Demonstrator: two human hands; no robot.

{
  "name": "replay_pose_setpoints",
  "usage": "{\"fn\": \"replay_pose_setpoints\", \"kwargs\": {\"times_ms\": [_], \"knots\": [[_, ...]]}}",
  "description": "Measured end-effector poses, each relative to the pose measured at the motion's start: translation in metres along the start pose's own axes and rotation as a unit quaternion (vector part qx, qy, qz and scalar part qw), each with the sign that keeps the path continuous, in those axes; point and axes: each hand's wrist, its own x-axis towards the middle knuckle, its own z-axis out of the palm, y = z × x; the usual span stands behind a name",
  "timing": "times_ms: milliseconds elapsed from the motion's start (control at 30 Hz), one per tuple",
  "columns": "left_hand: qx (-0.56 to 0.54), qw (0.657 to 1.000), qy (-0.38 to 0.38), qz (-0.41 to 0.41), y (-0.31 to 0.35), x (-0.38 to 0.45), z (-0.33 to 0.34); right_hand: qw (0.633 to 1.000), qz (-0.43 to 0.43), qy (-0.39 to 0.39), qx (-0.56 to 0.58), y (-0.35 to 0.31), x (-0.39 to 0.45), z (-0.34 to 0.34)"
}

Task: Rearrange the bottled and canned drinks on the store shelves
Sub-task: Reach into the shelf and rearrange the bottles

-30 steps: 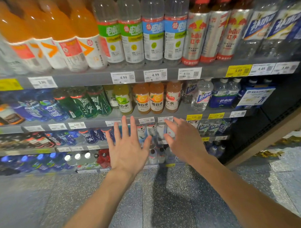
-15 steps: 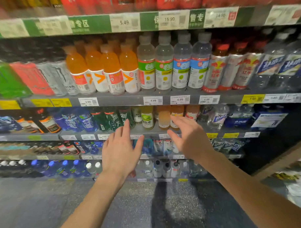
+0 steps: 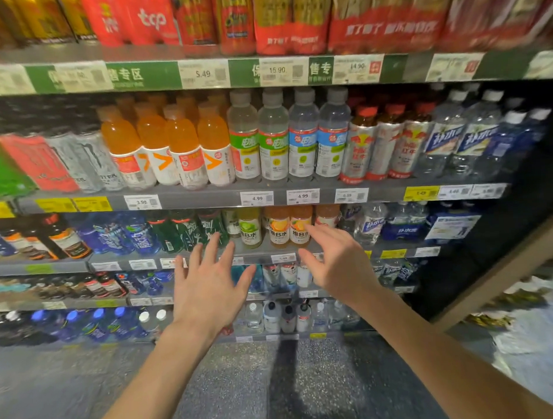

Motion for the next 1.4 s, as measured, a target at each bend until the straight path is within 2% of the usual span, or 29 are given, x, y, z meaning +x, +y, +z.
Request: {"fn": "replay_pose_setpoints", "kwargs": {"times_ms": [133,300,433,600,733,867,1067,1400], "knots": [[-0.002,1.0,0.002,-0.019,-0.001,-0.008,0.005,1.0,0.002,0.01,-0.01,0.003,-0.006,-0.001],[-0.021,0.999,0.021,-0.032,-0.024,-0.019,0.005,0.997,0.038,-0.053,-0.029,-0.019,-0.006,0.008],[-0.04,0.998,0.028,-0.044,-0.058,-0.025,-0.001,0.998,0.041,-0.049,-0.025,-0.05,-0.001,0.023],[-0.042,0.998,0.03,-0.038,-0.121,-0.032,-0.011,0.998,-0.003,-0.022,-0.054,-0.105,0.005,0.054],[-0.038,0.999,0.027,-0.024,-0.182,-0.035,-0.016,0.995,-0.001,-0.067,-0.078,-0.161,0.012,0.083],[-0.031,0.999,0.034,-0.001,-0.243,-0.036,-0.018,0.986,0.051,-0.129,-0.097,-0.219,0.024,0.112],[-0.03,0.999,0.025,0.016,-0.316,-0.04,-0.016,0.981,0.058,-0.148,-0.109,-0.284,0.026,0.16],[-0.144,0.989,0.034,-0.028,-0.358,-0.016,0.026,0.97,0.095,-0.197,-0.104,-0.275,0.015,0.235]]}}
